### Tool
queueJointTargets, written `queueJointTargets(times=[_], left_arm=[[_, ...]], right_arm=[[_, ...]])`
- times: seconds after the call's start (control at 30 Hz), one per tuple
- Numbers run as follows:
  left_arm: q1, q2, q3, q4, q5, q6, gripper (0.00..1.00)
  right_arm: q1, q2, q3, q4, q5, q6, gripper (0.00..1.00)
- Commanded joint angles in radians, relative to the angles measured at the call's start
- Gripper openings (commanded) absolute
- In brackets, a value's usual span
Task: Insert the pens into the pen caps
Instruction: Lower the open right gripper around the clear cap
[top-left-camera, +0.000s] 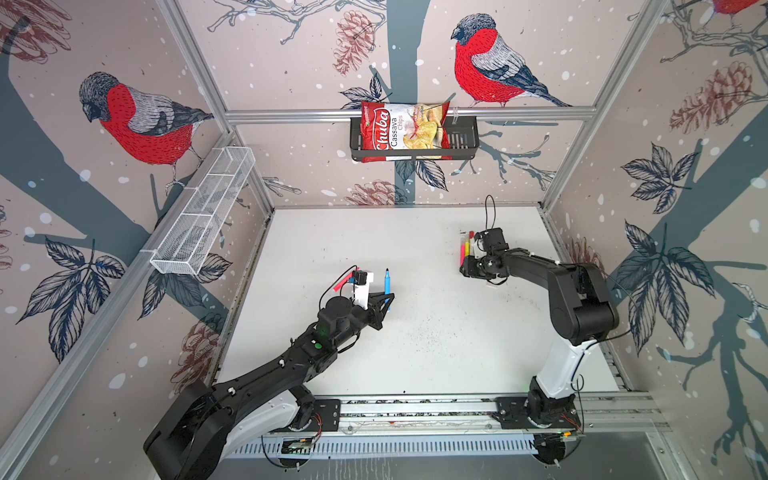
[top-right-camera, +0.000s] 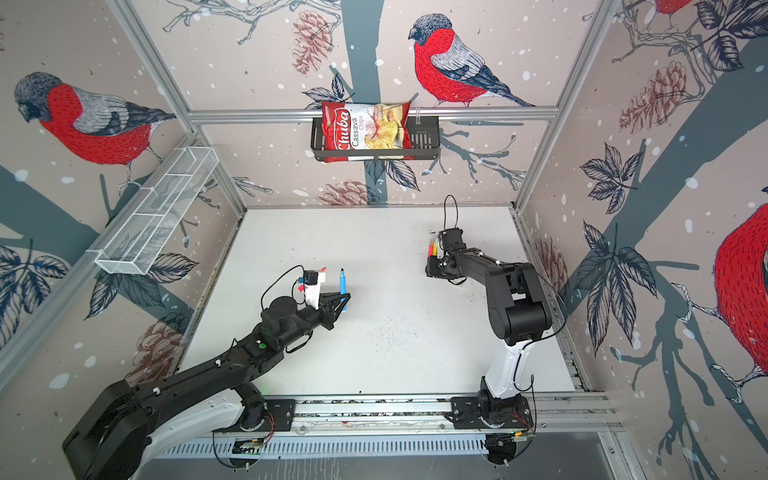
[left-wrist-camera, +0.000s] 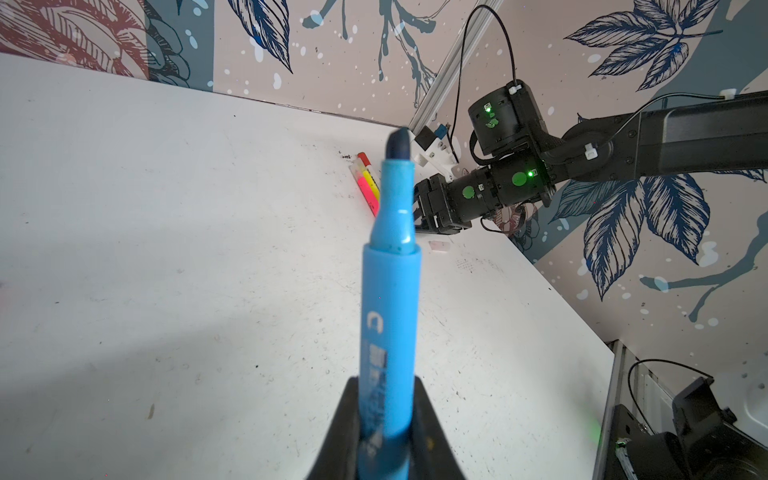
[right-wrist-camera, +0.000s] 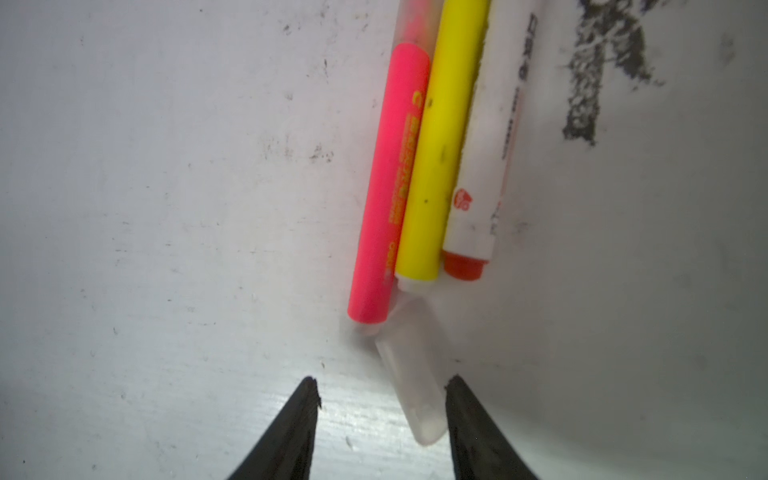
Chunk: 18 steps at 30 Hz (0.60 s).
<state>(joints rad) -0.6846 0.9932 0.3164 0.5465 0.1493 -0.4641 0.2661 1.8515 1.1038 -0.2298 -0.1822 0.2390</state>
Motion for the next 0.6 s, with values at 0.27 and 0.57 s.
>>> queueJointTargets(times=[0.27, 0.57], left_arm=[[0.001, 0.008, 0.019, 0.026, -0.004, 0.016, 0.0], [0.002, 0.005, 0.021, 0.016, -0.004, 0.018, 0.0]], right_arm=[[0.021, -0.061, -0.032, -0.01, 0.034, 0.001, 0.51], [-0.001, -0.03, 0.049, -0.06, 0.09, -0.015, 0.51]])
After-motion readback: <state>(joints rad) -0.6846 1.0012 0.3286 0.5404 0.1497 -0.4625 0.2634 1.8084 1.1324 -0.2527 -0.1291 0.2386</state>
